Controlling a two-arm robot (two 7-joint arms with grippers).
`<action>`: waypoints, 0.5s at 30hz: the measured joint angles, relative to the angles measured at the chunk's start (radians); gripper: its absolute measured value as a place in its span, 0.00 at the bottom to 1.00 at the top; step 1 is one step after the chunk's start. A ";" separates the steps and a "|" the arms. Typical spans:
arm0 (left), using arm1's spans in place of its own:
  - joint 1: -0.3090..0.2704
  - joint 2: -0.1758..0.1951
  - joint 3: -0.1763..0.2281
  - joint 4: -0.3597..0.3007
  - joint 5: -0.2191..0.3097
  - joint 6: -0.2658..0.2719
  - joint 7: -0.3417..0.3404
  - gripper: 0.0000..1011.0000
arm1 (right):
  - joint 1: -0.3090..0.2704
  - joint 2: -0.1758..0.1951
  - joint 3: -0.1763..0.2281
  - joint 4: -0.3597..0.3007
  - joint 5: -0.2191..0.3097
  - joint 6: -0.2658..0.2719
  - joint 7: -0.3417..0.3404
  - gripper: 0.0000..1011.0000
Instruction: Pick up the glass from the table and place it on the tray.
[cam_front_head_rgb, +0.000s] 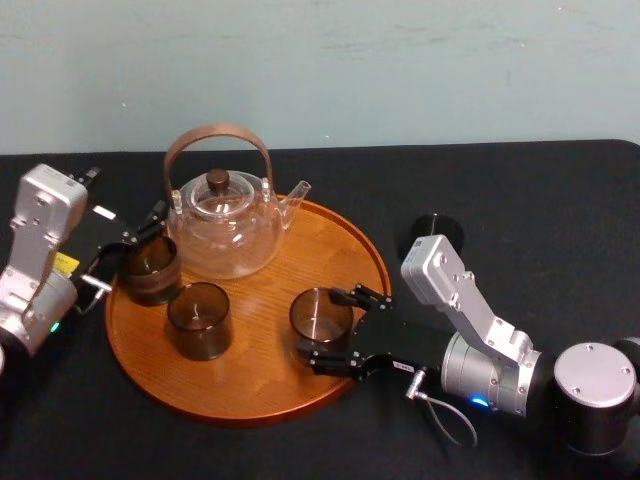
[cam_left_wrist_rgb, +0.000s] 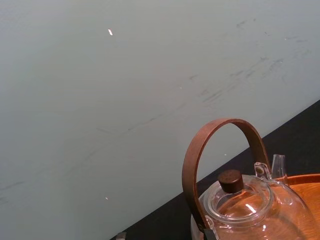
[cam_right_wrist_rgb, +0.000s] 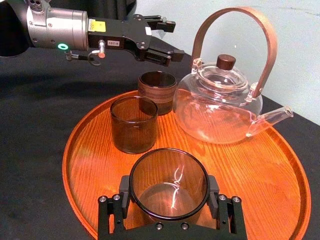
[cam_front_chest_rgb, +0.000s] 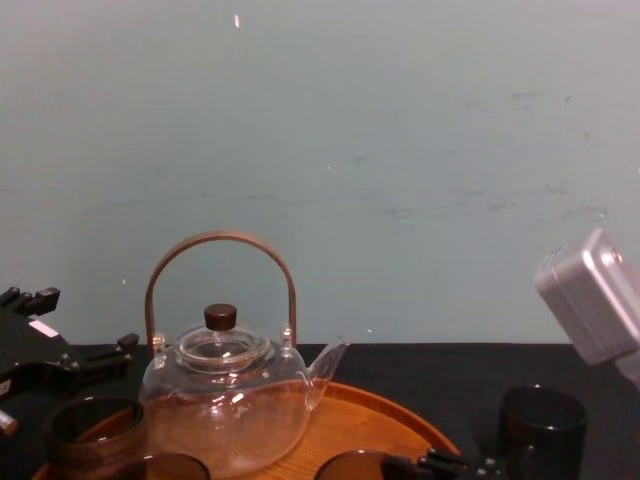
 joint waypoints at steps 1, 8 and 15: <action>0.000 0.000 0.000 0.000 0.000 0.000 0.000 0.99 | 0.000 0.000 0.000 0.000 0.000 0.000 0.000 0.90; 0.000 0.000 0.000 0.000 0.000 0.000 0.000 0.99 | -0.001 0.000 0.001 0.000 0.001 0.000 0.000 0.89; 0.000 0.000 0.000 0.000 0.000 0.000 0.000 0.99 | -0.001 0.000 0.001 0.000 0.001 0.000 0.000 0.90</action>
